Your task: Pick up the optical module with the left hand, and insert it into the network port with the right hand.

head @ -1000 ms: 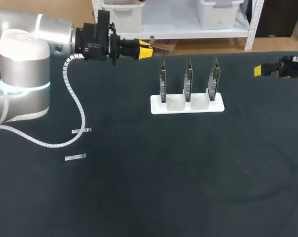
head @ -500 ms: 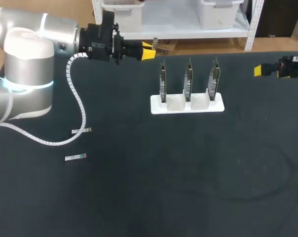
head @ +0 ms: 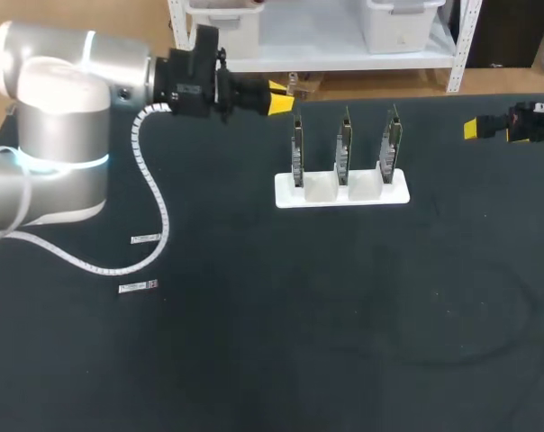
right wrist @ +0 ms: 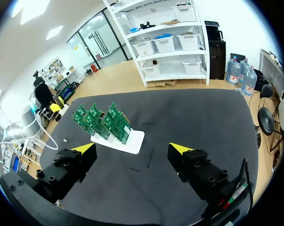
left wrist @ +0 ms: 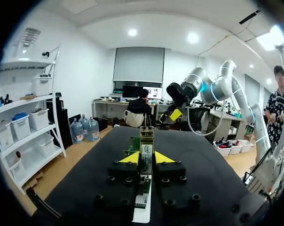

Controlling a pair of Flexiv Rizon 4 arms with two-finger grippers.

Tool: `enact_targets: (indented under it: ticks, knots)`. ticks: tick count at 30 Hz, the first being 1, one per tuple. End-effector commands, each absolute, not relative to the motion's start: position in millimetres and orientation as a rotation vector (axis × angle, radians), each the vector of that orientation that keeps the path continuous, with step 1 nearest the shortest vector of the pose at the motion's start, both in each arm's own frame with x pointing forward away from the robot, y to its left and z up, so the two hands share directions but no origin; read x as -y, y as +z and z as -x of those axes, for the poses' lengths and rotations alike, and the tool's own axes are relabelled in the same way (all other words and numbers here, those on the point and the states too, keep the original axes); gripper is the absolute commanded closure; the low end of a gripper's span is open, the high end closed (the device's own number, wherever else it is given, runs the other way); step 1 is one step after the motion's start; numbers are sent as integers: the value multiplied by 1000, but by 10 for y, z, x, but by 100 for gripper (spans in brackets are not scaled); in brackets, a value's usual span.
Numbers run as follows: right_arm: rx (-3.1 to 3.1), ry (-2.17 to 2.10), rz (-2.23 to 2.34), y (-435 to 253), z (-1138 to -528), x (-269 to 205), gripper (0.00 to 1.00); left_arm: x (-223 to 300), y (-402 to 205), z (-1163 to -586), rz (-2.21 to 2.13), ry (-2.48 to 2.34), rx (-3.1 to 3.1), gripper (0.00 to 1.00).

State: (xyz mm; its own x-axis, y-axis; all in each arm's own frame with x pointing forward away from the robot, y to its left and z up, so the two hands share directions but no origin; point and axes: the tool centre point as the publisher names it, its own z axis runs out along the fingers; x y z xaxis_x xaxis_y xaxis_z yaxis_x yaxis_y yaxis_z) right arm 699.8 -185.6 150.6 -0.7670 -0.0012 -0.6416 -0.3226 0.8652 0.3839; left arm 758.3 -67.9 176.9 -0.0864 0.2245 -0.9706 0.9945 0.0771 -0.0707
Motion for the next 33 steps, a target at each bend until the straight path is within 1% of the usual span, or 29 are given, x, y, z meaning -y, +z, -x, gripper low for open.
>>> enact_targets:
  ticks: [1, 10, 33]
  knots:
    - [-2376, 633, 231, 1509, -6992, 1850, 0, 747, 1760, -7579, -1277, -1092, -1469, 100]
    - [-2376, 633, 231, 1509, -6992, 1850, 0, 831, 1728, -7576, -1264, -1097, -1475, 100]
    - [-2376, 633, 231, 1509, -6992, 1850, 0, 807, 1605, -7678, -1270, -1115, -1492, 100]
